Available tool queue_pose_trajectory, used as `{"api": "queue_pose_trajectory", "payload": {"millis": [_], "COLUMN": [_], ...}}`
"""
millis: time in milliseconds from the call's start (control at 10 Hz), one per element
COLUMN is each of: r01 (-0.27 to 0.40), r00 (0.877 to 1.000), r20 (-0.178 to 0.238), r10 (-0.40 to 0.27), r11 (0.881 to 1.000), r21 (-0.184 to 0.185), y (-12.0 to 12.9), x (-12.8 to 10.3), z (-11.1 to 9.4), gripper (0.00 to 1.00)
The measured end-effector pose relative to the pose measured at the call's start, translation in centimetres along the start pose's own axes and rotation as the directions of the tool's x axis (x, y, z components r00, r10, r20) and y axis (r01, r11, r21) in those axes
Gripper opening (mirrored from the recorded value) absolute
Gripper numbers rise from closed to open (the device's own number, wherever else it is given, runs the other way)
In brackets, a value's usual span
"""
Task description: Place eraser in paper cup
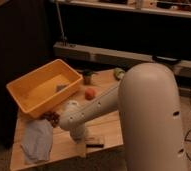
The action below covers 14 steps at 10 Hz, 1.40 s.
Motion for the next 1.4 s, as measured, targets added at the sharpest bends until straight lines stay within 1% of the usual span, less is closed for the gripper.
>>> {"api": "queue_pose_trajectory", "payload": {"millis": [200,500,700,800,1000,1100,1200,1400], "r01": [0.004,-0.001,-0.001,-0.001,-0.007,-0.027,-0.047,-0.091], "r00": [1.0,1.0,1.0,1.0,1.0,1.0,0.999,0.994], "r20": [0.001,-0.003,-0.003,-0.004,-0.001,0.011,0.02,0.051], "r10": [-0.004,0.001,0.001,0.001,0.007,0.027,0.047,0.092], "r11": [1.0,1.0,1.0,1.0,1.0,1.0,0.999,0.996], "r21": [-0.005,-0.004,-0.006,-0.007,-0.008,-0.006,-0.006,-0.01], "y": [-0.1,-0.2,-0.2,-0.1,-0.2,-0.9,-1.6,-3.0], "x": [0.1,0.3,0.4,0.4,0.4,0.4,0.5,0.7], "z": [0.1,-0.4,-0.7,-0.8,-1.1,-2.0,-3.4,-7.7], "gripper": [0.52,0.21,0.04,0.0,0.0,0.0,0.0,0.0]}}
